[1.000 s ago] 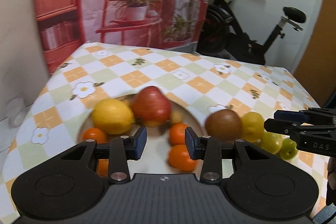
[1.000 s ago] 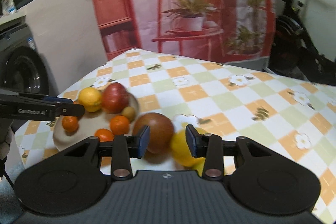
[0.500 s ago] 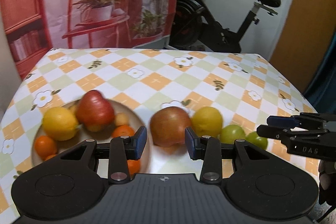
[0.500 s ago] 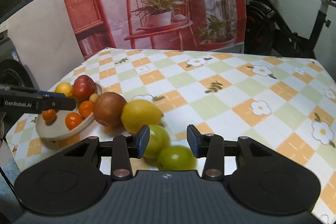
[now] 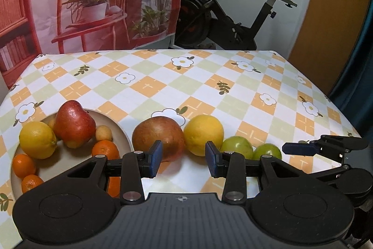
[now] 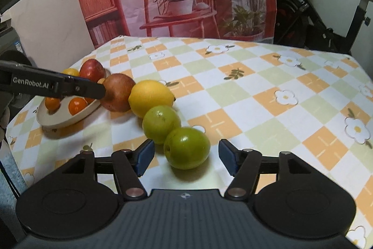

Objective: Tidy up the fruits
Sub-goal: 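Move both tools back to the pile toward the green fruits, then close the right gripper on a green fruit while the left gripper reaches another green fruit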

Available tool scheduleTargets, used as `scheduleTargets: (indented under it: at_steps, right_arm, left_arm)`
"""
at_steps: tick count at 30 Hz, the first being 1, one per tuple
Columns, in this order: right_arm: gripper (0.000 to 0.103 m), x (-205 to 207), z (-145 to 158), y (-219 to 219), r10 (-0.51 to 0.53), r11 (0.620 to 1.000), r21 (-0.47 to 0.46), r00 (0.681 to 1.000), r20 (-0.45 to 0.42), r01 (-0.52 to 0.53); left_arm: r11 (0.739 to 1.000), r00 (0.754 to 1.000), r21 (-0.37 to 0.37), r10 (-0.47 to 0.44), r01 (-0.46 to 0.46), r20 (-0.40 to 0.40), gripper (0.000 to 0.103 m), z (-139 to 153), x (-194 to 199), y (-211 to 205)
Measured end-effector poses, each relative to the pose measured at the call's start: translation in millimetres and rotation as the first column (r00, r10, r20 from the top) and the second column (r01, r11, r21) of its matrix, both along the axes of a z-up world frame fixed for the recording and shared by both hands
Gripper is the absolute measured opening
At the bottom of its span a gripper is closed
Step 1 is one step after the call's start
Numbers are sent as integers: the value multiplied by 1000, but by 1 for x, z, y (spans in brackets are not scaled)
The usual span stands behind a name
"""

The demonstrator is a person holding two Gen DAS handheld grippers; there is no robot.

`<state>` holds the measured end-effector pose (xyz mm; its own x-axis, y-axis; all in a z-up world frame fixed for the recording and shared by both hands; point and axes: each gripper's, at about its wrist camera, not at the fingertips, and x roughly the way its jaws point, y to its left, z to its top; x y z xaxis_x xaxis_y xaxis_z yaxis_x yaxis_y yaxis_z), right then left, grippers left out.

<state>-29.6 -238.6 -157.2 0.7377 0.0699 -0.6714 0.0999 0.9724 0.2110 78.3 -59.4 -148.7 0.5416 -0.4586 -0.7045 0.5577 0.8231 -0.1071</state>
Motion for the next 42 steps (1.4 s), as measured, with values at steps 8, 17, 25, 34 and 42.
scheduleTargets:
  at_steps: [8, 17, 25, 34, 42]
  right_arm:
    - [64, 8, -12, -3, 17, 1000, 14, 1000, -21, -17]
    - [53, 13, -19, -12, 24, 997, 77, 1000, -18, -23]
    - [53, 8, -18, -19, 8, 997, 83, 1000, -5, -8]
    - [53, -5, -8, -45, -68, 996, 67, 998, 17, 67]
    - [53, -14, -5, -57, -106, 992, 69, 994, 29, 103]
  left_arm:
    - [1000, 1000, 0, -3, 3, -12, 42, 0, 2, -2]
    - [999, 997, 3, -33, 33, -65, 47, -5, 4, -13]
    - [999, 994, -5, -46, 46, -95, 48, -9, 5, -22]
    - [995, 987, -18, -97, 95, -130, 57, -14, 1, -44]
    - [997, 978, 1, -72, 73, -195, 58, -27, 6, -58]
